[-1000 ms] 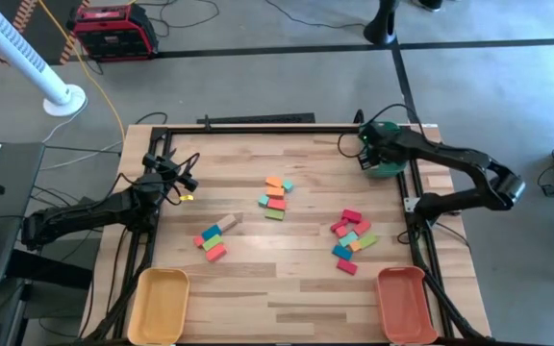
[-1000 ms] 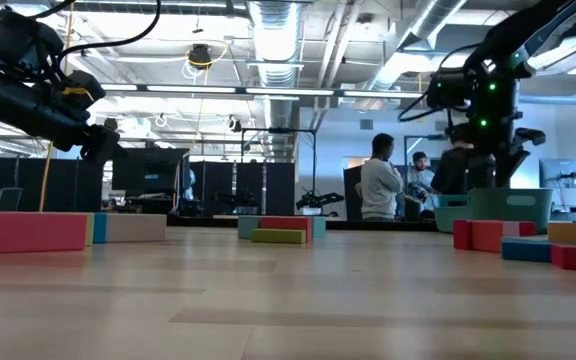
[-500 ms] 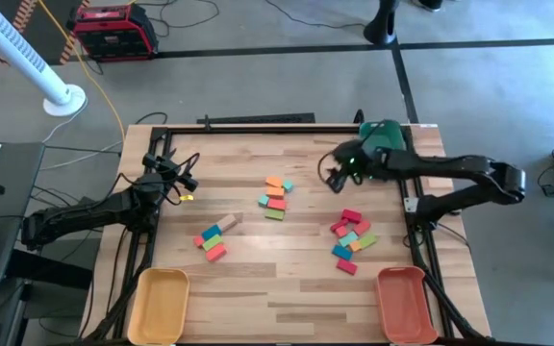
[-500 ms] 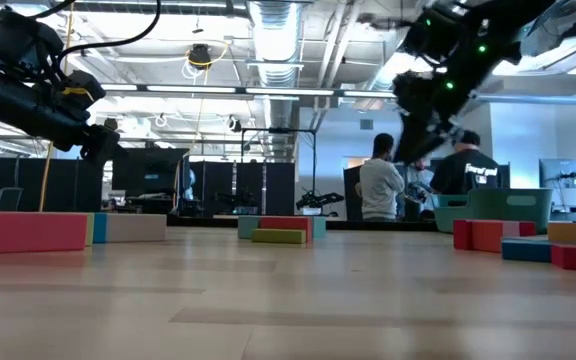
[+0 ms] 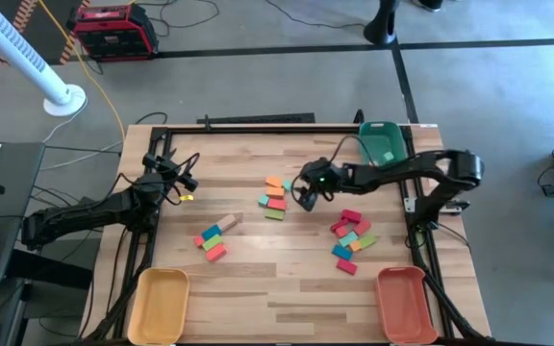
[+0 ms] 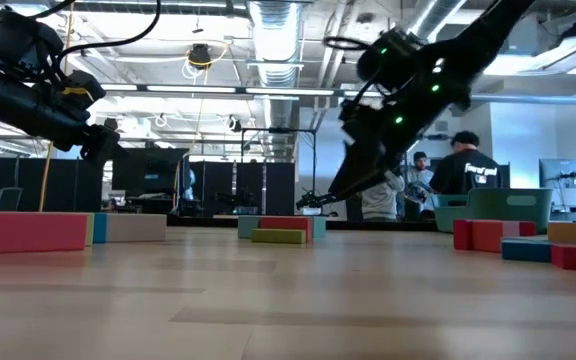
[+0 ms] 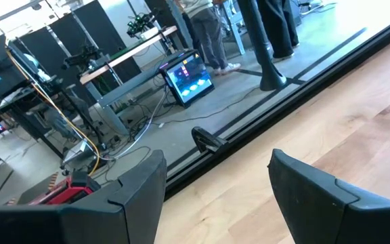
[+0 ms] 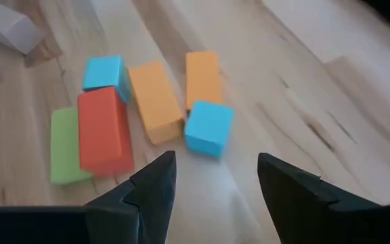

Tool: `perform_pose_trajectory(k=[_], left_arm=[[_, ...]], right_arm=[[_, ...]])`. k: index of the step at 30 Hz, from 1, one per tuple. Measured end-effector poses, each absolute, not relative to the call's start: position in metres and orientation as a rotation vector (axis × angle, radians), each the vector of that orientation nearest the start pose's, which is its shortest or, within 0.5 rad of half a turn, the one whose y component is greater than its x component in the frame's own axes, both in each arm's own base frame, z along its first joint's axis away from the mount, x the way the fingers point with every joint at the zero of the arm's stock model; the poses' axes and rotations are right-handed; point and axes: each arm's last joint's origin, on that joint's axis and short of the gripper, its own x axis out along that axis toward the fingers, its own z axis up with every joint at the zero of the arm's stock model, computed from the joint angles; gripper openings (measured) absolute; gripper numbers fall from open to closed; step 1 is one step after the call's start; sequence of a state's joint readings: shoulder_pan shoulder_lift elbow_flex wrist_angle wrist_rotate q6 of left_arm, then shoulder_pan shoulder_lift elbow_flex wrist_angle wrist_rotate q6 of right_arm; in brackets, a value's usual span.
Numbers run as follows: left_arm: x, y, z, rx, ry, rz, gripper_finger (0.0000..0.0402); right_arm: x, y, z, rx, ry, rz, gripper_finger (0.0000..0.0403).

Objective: Sort blocks by size
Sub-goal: Put the blue square block into the green bin

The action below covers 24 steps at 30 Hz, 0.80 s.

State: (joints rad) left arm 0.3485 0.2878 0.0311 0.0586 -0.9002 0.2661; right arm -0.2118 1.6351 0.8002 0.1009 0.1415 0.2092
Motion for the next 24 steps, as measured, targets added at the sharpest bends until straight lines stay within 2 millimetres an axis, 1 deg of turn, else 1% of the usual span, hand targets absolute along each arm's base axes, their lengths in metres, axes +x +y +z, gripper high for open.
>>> perform_pose_trajectory(k=[4,8,13,21,24], left_arm=[[0.089,0.057,0.157,0.287,0.369,1.211,0.0247],[0.089,0.057,0.157,0.288,0.369,1.211,0.0247],[0.089,0.057,0.157,0.288,0.369,1.211,0.0247],[0.089,0.057,0.157,0.287,0.369,1.211,0.0247],[0.089,0.057,0.157,0.287,0.369,1.211,0.0247]], right_arm=[[0.329,-0.071,0.15,0.217,0.716,-0.392,0.025],[0.34,-0.075,0.142,0.217,0.747,-0.394,0.0272],[0.345,-0.083,0.139,0.206,0.753,-0.438,0.0295],[0.344,-0.092,0.14,0.196,0.75,-0.48,0.0297],[0.345,-0.092,0.133,0.196,0.762,-0.481,0.0297]])
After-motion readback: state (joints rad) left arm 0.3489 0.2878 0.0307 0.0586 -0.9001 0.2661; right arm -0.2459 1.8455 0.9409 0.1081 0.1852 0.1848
